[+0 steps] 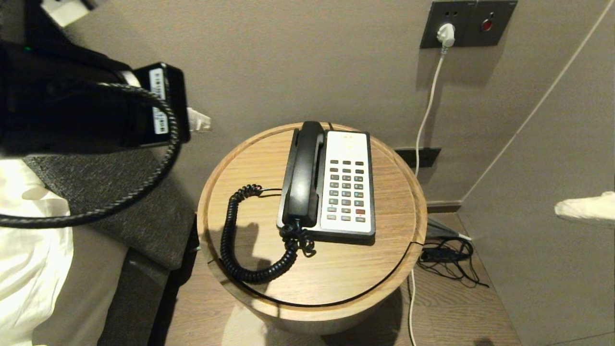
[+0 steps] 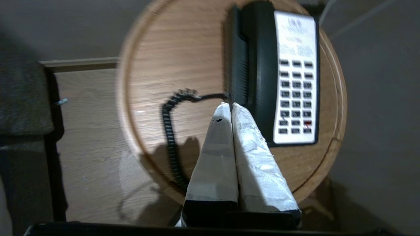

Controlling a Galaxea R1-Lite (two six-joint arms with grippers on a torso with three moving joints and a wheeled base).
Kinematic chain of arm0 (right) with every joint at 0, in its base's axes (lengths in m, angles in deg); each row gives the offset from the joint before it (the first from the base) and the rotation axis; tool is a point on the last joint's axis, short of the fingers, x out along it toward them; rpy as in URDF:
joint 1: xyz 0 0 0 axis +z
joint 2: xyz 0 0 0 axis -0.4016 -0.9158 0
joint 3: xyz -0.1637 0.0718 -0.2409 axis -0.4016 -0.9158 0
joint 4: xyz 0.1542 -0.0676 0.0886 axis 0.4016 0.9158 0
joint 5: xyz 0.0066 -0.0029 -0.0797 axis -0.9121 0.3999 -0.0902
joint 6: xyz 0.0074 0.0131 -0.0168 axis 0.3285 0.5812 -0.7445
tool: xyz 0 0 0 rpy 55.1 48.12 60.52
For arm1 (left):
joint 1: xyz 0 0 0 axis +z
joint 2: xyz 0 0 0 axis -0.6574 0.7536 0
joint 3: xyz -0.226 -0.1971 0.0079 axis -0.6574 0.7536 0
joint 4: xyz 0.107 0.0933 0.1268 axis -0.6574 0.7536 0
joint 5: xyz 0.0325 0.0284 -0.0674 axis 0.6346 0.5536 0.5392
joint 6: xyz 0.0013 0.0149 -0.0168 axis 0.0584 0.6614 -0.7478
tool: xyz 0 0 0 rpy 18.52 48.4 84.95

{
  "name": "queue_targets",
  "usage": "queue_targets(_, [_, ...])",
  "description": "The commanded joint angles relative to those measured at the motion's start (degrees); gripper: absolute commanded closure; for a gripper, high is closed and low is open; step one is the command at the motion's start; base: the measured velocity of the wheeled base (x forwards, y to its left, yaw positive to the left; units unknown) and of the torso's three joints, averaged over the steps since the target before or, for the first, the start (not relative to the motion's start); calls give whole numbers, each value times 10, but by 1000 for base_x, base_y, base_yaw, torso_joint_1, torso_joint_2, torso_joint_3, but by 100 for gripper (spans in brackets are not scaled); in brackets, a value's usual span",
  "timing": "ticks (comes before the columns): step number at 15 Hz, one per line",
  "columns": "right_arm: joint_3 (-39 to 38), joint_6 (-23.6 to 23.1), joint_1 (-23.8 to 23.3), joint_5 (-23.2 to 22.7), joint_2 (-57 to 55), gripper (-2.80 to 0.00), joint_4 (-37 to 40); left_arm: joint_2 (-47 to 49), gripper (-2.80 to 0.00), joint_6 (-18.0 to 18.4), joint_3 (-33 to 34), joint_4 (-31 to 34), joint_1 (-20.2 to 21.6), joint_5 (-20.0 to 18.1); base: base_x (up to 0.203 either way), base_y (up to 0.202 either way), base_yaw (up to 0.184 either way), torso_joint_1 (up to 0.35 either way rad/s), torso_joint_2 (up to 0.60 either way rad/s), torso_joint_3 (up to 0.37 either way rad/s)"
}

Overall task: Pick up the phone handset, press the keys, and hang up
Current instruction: End the call using the dial pad

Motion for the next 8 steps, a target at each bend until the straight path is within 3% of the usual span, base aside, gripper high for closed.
queue_targets(1, [65,0,30,-3,-112,0,12,-48,0,-6,7,1,36,-5,0,0,0,0,0,0])
queue_targets(5, [174,-1,76,7,-265,0,19,-61,0,-8,9,1,52,-19,0,0,0,0,0,0])
queue_targets(8, [204,1,123,11,-320,0,14,-62,0,-9,10,1,57,-21,0,0,0,0,0,0])
